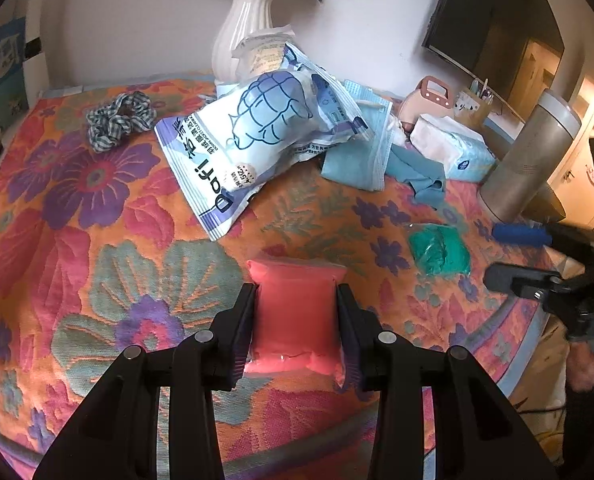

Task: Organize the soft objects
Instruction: 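Grasp pink pouch with left tool while right tool grasps green pouch, then carry both pouches onto the round tray and open both tools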

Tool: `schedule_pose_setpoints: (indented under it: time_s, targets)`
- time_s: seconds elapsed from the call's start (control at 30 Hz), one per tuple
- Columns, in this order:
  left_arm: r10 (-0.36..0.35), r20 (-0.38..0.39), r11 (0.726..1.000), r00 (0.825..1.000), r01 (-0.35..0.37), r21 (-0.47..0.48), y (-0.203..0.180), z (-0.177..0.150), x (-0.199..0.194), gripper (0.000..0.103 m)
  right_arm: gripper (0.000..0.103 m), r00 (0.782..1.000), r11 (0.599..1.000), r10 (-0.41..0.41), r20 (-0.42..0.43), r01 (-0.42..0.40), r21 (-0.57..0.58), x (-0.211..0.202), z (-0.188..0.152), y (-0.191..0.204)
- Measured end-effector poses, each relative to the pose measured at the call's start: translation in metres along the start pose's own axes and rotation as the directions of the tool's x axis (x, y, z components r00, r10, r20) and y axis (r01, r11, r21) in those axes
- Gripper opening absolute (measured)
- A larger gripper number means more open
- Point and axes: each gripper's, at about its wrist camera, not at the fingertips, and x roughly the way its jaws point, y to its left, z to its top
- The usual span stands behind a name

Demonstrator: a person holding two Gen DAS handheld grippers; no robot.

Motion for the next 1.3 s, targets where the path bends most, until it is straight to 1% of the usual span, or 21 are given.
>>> schedule_pose_setpoints:
  time_s: [0.03, 0.07, 0.1, 0.2, 0.3, 0.37, 0.43, 0.47, 0.53, 0.6, 0.63, 0.67, 0.77, 0.87, 0.93, 1.0, 1.1, 1.2, 1.23, 1.3]
  targets:
    - [0.001, -0.001, 1.000, 1.000, -0.001, -0.001, 0.000, 0.000, 0.000, 0.036, 0.078, 0.998, 0.997, -0.061, -0.007, 0.061, -0.052, 0.002, 0.002, 0.001]
    - [0.002, -0.001, 1.000, 1.000, -0.002, -0.002, 0.000, 0.000, 0.000, 0.036, 0.078, 0.996, 0.992, -0.087, -0.016, 0.085, -0.092, 0.006, 0.003, -0.001]
    - [0.003, -0.002, 1.000, 1.000, -0.003, -0.003, 0.001, 0.000, 0.001, 0.036, 0.078, 0.995, 0.988, -0.095, -0.031, 0.090, -0.128, 0.010, 0.004, 0.000]
    - [0.005, -0.008, 1.000, 1.000, -0.005, -0.006, 0.001, 0.000, 0.002, 0.036, 0.078, 0.995, 0.976, -0.078, -0.064, 0.063, -0.210, 0.023, 0.006, -0.008]
    - [0.001, -0.010, 1.000, 1.000, -0.001, 0.018, -0.003, 0.000, 0.003, 0.036, 0.078, 0.996, 0.966, -0.068, -0.061, 0.050, -0.252, 0.044, 0.012, -0.006]
    - [0.011, -0.012, 0.999, 1.000, -0.010, 0.032, -0.006, 0.000, 0.004, 0.036, 0.078, 0.995, 0.965, -0.065, -0.072, 0.045, -0.257, 0.061, 0.019, -0.007]
    - [0.017, -0.014, 0.999, 1.000, -0.017, 0.038, -0.007, -0.001, 0.005, 0.036, 0.078, 0.998, 0.976, -0.016, -0.061, 0.002, -0.217, 0.064, 0.025, -0.015]
    - [0.019, -0.014, 0.999, 1.000, -0.019, 0.040, -0.007, -0.001, 0.005, 0.036, 0.075, 0.998, 0.980, -0.006, -0.061, -0.006, -0.198, 0.066, 0.027, -0.019]
    - [0.022, -0.016, 0.999, 1.000, -0.022, 0.042, -0.007, -0.001, 0.005, 0.036, 0.068, 0.998, 0.983, -0.020, -0.053, 0.010, -0.184, 0.062, 0.025, -0.021]
    - [0.029, -0.017, 0.999, 0.999, -0.028, 0.046, -0.008, -0.001, 0.006, 0.036, 0.067, 0.999, 0.986, -0.007, -0.047, 0.000, -0.164, 0.054, 0.018, -0.023]
    - [0.035, -0.018, 0.998, 0.999, -0.034, 0.049, -0.010, -0.001, 0.006, 0.036, 0.063, 0.999, 0.988, -0.001, -0.038, -0.005, -0.156, 0.051, 0.015, -0.024]
    - [0.041, -0.018, 0.998, 0.999, -0.040, 0.054, -0.011, -0.001, 0.006, 0.036, 0.053, 1.000, 0.989, -0.002, -0.021, -0.001, -0.145, 0.047, 0.011, -0.024]
    - [0.063, -0.019, 0.996, 0.998, -0.061, 0.061, -0.016, -0.001, 0.007, 0.036, 0.047, 1.000, 0.995, -0.014, 0.002, 0.014, -0.095, 0.042, 0.005, -0.025]
    - [0.057, -0.029, 0.997, 0.998, -0.055, 0.053, -0.020, 0.001, 0.007, 0.036, 0.046, 1.000, 0.999, -0.013, 0.009, 0.014, -0.049, 0.039, 0.002, -0.009]
    - [0.055, -0.026, 0.997, 0.998, -0.053, 0.059, -0.027, 0.004, 0.005, 0.036, 0.046, 0.999, 1.000, 0.005, 0.032, -0.004, -0.009, 0.028, -0.003, -0.008]
    - [0.050, -0.016, 0.996, 0.999, -0.049, 0.074, -0.035, 0.007, 0.000, 0.036, 0.046, 0.999, 0.999, 0.014, 0.043, -0.016, 0.030, 0.016, -0.008, -0.014]
    - [0.045, 0.000, 0.994, 0.999, -0.045, 0.102, -0.051, 0.011, -0.006, 0.036, 0.046, 0.999, 0.997, -0.012, 0.045, 0.008, 0.082, -0.005, -0.017, -0.029]
    - [0.028, 0.013, 0.989, 1.000, -0.030, 0.146, -0.075, 0.016, -0.010, 0.036, 0.046, 0.999, 0.991, -0.015, 0.050, 0.008, 0.136, -0.032, -0.034, -0.051]
    - [0.024, 0.016, 0.987, 1.000, -0.026, 0.160, -0.083, 0.017, -0.010, 0.036, 0.046, 0.999, 0.990, -0.024, 0.045, 0.017, 0.139, -0.038, -0.038, -0.056]
    - [0.004, 0.020, 0.979, 1.000, -0.008, 0.206, -0.105, 0.020, -0.011, 0.036, 0.046, 0.996, 0.987, -0.074, 0.041, 0.068, 0.147, -0.058, -0.053, -0.073]
